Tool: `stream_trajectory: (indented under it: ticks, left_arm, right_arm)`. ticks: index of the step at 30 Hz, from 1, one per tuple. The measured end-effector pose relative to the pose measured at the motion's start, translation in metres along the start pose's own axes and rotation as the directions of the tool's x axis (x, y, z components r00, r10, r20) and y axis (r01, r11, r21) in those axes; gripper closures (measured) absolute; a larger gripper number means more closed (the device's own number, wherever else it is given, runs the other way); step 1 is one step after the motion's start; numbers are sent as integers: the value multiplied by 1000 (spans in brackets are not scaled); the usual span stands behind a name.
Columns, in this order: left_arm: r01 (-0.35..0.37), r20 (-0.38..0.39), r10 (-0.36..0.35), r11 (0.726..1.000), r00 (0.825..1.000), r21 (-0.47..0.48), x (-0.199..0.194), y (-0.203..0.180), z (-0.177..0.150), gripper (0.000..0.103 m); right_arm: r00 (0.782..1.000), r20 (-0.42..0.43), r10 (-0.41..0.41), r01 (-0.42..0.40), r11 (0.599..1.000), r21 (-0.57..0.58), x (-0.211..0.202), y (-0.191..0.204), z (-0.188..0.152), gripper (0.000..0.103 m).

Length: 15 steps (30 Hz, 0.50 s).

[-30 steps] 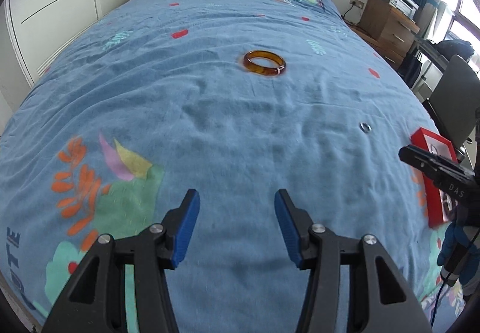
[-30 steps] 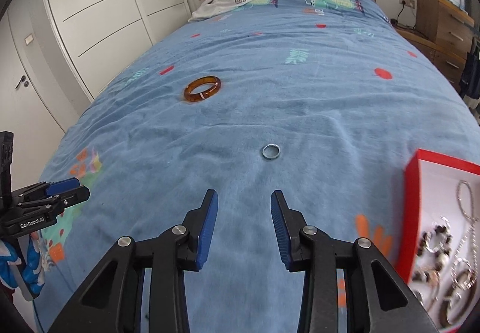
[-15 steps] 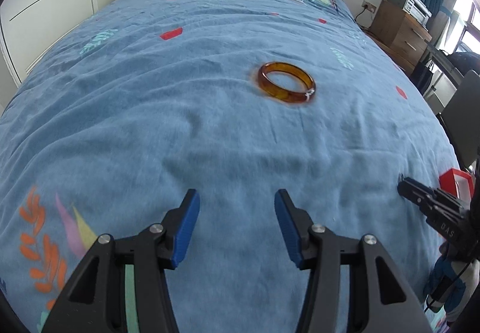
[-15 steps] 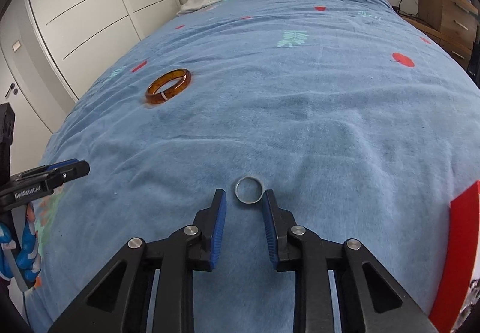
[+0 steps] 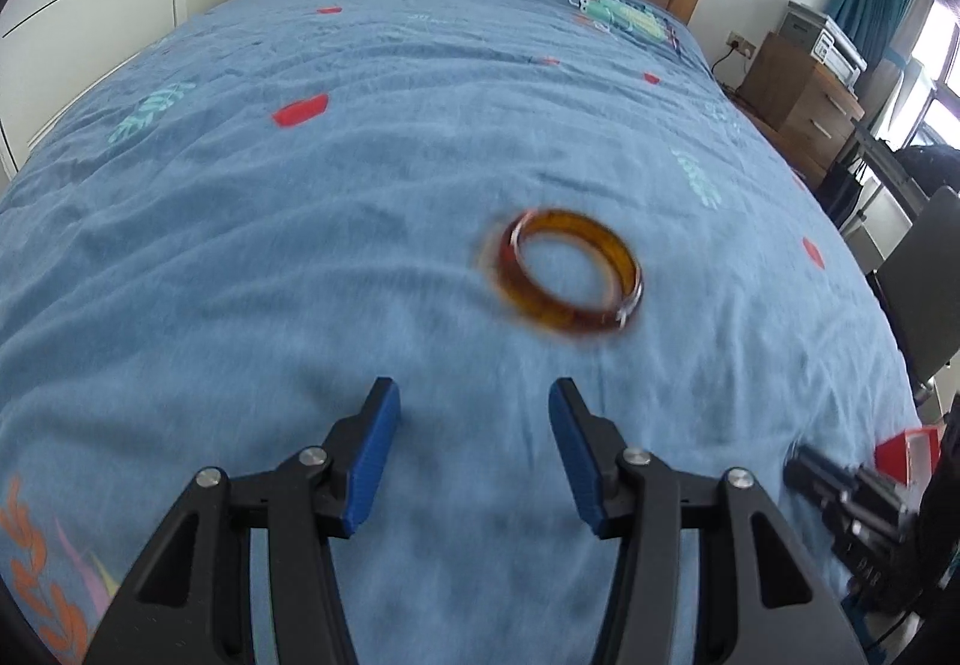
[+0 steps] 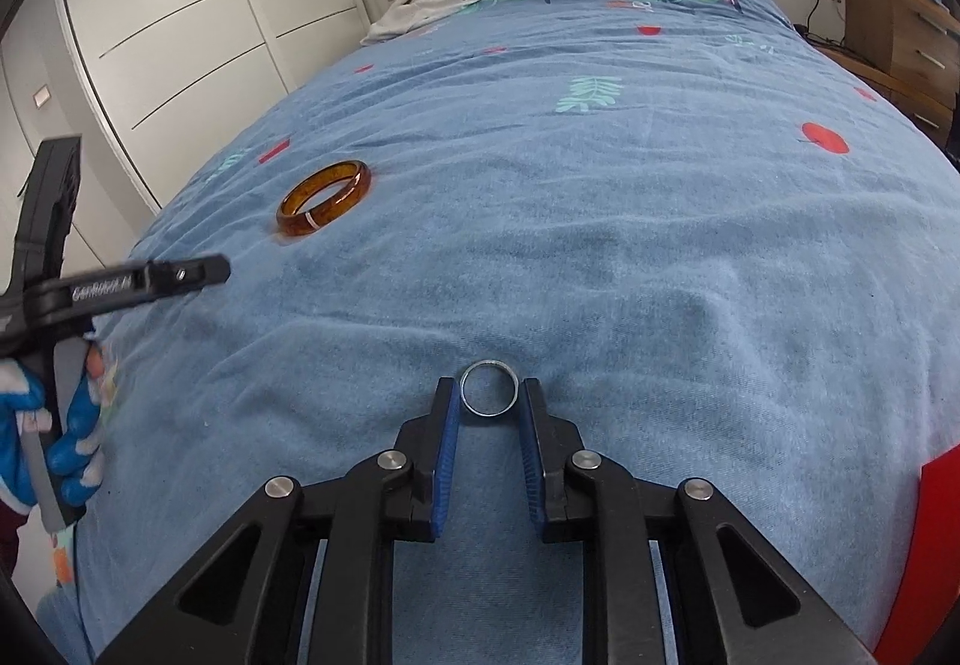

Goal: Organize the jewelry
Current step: 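Grasp the brown tortoiseshell bangle with the left tool while the right tool grasps the silver ring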

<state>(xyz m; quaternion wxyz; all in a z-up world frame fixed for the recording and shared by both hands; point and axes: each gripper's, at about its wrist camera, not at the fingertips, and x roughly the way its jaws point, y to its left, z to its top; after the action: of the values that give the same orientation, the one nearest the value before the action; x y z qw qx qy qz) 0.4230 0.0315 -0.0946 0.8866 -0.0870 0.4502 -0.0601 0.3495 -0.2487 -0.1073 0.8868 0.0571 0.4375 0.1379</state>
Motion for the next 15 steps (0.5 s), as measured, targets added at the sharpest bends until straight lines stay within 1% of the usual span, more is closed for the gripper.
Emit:
stream_trajectory:
  ticks: [6, 12, 15]
  left_arm:
    - [43, 21, -42, 998, 999, -40, 19, -6, 26, 53]
    - [26, -8, -27, 998, 1000, -64, 44, -11, 32, 54]
    - [5, -7, -6, 999, 1000, -52, 51, -14, 32, 57]
  right_arm:
    - [1000, 3, 12, -12, 1000, 4, 1, -1, -1, 83]
    - [1000, 7, 20, -20, 1000, 6, 1, -3, -2, 83]
    - [1000, 7, 24, -24, 1000, 6, 1, -4, -2, 83]
